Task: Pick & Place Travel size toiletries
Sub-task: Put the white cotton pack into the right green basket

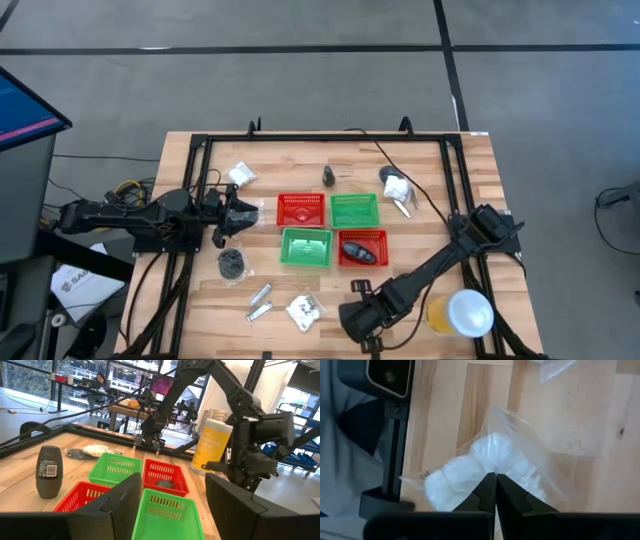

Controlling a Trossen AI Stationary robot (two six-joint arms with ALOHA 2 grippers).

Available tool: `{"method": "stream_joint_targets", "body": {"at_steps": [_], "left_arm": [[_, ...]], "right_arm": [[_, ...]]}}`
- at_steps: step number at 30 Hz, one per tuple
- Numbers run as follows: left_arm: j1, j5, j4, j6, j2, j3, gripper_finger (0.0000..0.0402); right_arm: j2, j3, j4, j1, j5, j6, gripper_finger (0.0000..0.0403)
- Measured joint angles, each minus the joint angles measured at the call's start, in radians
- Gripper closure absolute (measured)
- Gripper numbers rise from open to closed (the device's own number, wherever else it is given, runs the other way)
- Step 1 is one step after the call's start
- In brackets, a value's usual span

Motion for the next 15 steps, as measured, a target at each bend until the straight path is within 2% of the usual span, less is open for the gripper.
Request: {"method": "stream_joint_targets", "body": {"at_steps": [15], "left_arm": [[0.0, 0.0, 0.0, 0.0, 0.0, 0.0, 0.0188]], "right_arm": [[0.0, 0.146, -0.248, 0.001, 0.053, -0.028, 0.0403]]}}
